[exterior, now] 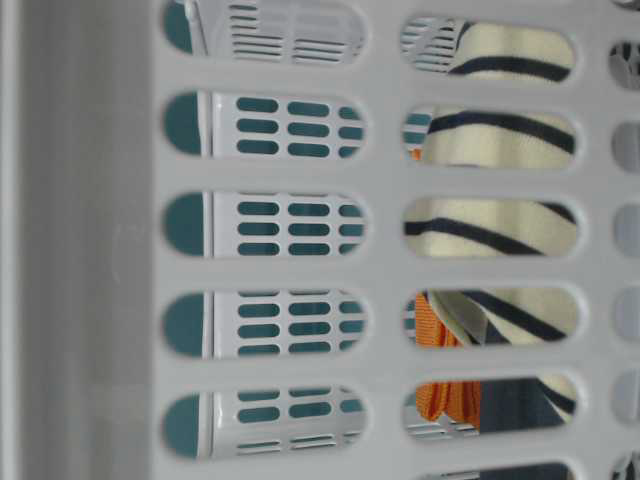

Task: Pick up the slipper from the shopping basket with the left arm.
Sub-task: 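Move the left gripper down into the basket toward the striped slipper, then lower the open left gripper over the slipper's striped heel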

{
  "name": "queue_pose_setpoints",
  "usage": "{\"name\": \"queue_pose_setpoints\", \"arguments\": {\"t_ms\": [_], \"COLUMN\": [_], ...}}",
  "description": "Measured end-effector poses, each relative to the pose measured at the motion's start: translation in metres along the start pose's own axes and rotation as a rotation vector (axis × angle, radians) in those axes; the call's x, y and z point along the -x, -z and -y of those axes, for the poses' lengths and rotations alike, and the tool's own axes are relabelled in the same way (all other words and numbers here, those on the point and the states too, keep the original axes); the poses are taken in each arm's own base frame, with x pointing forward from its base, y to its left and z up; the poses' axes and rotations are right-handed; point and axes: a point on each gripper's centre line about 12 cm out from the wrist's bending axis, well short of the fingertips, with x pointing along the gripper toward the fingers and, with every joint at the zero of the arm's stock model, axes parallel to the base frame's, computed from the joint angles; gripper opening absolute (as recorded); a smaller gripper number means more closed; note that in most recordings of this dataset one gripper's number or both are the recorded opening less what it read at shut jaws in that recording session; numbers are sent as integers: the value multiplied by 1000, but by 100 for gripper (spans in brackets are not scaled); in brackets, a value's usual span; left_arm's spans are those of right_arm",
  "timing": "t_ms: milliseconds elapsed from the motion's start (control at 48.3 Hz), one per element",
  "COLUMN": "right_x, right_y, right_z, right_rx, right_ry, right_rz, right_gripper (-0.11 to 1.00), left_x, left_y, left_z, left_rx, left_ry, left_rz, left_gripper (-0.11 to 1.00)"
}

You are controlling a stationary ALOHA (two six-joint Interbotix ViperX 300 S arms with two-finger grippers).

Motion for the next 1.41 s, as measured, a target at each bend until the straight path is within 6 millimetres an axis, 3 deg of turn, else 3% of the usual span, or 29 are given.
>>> {"name": "queue_pose_setpoints", "arguments": {"t_ms": [104,352,497,725,808,932,995,1057,1181,1264,1326,1409], "right_x": [0,9,13,17,19,22,22,23,23,23,23,23], "right_y": [0,-9,-17,-22,-23,-24,-25,-26,-26,-26,-25,-26], "right_z": [0,0,0,0,0,0,0,-1,-2,-2,-2,-2], "right_rx": [-4,-15,-12,-15,-15,-15,-15,-16,-16,-16,-16,-16], "right_ry": [2,2,1,-1,-1,-1,-1,-4,-9,-9,-9,-9], "right_rz": [0,17,-6,-69,-87,-98,-97,-95,-97,-97,-98,-97], "right_gripper": [0,0,0,2,13,49,65,74,74,74,74,74], "left_x": [-4,-24,-50,-102,-119,-145,-156,-168,-190,-205,-217,-231], "left_y": [-8,-48,-64,-65,-58,-48,-43,-38,-24,-17,-14,-4], "left_z": [1,5,13,18,19,20,21,22,27,35,43,51], "left_rx": [-4,-13,-25,-38,-24,-29,-30,-31,-23,-19,-8,8], "left_ry": [7,24,49,55,48,45,45,43,41,51,57,55], "left_rz": [-34,-196,-335,-546,-620,-718,-760,-806,-889,-921,-935,-972], "left_gripper": [0,0,0,0,0,2,10,28,66,85,90,89]}}
